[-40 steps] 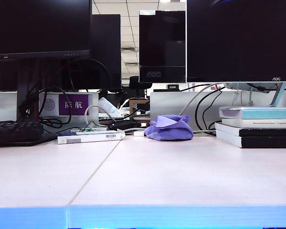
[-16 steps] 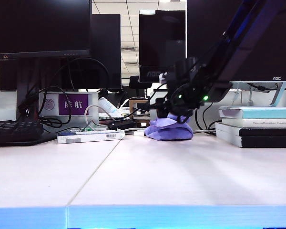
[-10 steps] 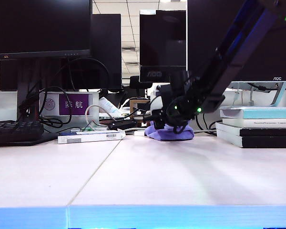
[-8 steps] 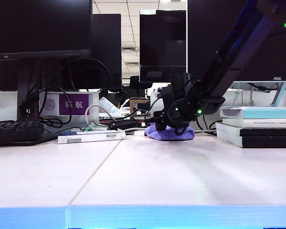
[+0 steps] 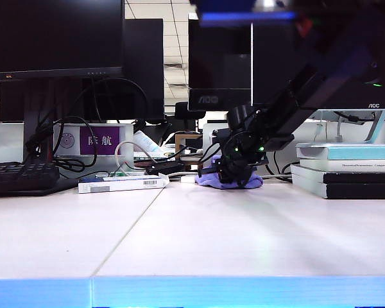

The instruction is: Wipe the table from front to back using the rag.

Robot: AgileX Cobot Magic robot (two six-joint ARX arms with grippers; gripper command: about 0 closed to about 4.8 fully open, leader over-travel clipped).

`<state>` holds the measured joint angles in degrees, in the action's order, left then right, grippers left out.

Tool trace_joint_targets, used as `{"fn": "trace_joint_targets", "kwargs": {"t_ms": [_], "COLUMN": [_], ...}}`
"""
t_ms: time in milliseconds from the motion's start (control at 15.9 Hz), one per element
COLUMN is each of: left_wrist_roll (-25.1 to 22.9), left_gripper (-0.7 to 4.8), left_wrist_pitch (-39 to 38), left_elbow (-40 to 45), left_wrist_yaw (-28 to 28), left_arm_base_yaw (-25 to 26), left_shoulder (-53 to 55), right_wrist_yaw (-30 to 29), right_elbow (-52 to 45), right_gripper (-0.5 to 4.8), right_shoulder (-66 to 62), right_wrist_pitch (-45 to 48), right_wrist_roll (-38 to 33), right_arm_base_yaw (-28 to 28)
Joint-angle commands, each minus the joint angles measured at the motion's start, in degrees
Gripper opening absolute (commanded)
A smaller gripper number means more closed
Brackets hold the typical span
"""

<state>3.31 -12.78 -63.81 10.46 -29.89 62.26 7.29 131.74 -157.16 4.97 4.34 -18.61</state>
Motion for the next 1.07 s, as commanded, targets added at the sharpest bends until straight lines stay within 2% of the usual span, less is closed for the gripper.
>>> {"fn": "trace_joint_targets", "kwargs": {"t_ms": [63,566,755,1069], "left_wrist_roll": [0.1,0.2,0.1,0.1], "left_gripper": [-0.05,-0.05,-0.05,-0.05], "left_wrist_pitch": [0.0,0.0,0.0,0.0], "left_elbow": [-0.4,-0.4,-0.4,-0.4], "left_wrist_yaw": [0.3,0.3,0.3,0.3], "left_arm_base_yaw": [-0.1,-0.1,-0.1,-0.1], "left_shoulder": [-0.1,-0.1,-0.2,-0.2], "right_wrist_yaw": [-0.2,0.0,-4.5,-4.5], "right_elbow": [0.0,0.0,-0.2,-0.2], "right_gripper": [-0.06,-0.06,-0.06,-0.06], "right_shoulder": [0.2,3.7,3.7,3.7], "right_wrist_pitch": [-6.0,-18.2,-20.2,-29.4], "right_wrist_roll": [0.0,0.2,-0.9,-1.8], "right_arm_base_yaw": [-0.2,-1.2,-1.7,-3.1]}}
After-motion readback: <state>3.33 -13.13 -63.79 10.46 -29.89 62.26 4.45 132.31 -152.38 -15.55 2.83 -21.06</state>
